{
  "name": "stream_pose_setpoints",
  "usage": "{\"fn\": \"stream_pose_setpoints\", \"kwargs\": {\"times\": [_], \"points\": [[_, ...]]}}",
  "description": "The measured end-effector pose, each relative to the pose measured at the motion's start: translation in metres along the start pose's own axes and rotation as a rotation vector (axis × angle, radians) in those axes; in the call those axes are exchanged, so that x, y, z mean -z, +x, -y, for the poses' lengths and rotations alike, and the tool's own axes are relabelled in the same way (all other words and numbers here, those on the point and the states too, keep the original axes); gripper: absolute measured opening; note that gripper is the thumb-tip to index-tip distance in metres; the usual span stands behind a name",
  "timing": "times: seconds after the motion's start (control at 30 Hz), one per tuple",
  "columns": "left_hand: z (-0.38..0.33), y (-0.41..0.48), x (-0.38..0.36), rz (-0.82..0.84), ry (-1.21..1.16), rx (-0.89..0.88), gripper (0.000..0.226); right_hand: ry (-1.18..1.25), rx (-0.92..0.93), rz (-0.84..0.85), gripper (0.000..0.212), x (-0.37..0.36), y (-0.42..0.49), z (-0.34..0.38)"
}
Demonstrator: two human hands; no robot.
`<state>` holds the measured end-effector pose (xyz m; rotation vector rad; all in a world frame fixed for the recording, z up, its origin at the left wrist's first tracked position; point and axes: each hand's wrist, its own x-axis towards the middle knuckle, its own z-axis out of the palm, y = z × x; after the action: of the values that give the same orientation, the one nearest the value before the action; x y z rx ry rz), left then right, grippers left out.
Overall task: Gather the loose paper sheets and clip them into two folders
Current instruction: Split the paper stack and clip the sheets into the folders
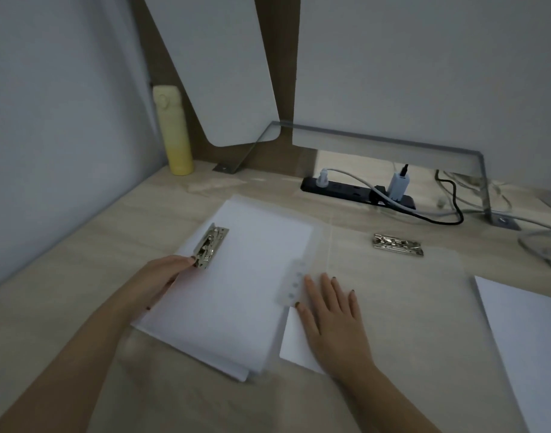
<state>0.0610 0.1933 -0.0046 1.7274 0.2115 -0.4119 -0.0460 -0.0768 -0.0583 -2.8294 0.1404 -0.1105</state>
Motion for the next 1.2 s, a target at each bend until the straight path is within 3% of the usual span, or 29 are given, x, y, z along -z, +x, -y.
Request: {"fn": "stream_pose_setpoints", "kwargs": {"times": [0.1,0.27,0.37,0.47,0.57,0.77,1.03,1.1,1.2], "points": [[0.003,0.007,0.007,0.045,0.021,0.058,0.033,-0.017,-0.003,-0.038,0.102,-0.005,0.001,0.002],[0.005,0.01,0.007,0.045,-0.034,0.056,0.019,-0.076,0.005,-0.064,0.085,-0.011,0.003,0.003],[0.003,0.01,0.006,0.057,-0.035,0.069,0.022,-0.064,0.034,-0.069,0.097,-0.008,0.002,0.004],[-0.004,0.008,0.003,0.046,-0.083,0.125,0.036,-0.041,0.016,-0.082,0.093,-0.008,0.002,0.003],[-0.013,0.016,0.0,-0.024,0.007,0.148,0.06,-0.102,-0.04,-0.031,0.075,-0.011,0.004,0.004],[-0.043,0.038,-0.028,-0.332,0.095,-0.106,0.046,-0.127,-0.056,-0.034,0.062,-0.012,0.0,0.009],[-0.043,0.051,-0.068,-0.285,0.269,-0.307,0.024,-0.078,-0.067,-0.009,0.064,-0.009,-0.001,0.009],[-0.036,0.051,-0.069,-0.315,0.5,-0.316,0.018,-0.054,-0.055,-0.003,0.065,-0.009,0.0,0.01],[-0.035,0.047,-0.085,-0.508,0.799,-0.494,0.045,-0.036,-0.017,-0.008,0.063,-0.005,0.002,0.001]]}}
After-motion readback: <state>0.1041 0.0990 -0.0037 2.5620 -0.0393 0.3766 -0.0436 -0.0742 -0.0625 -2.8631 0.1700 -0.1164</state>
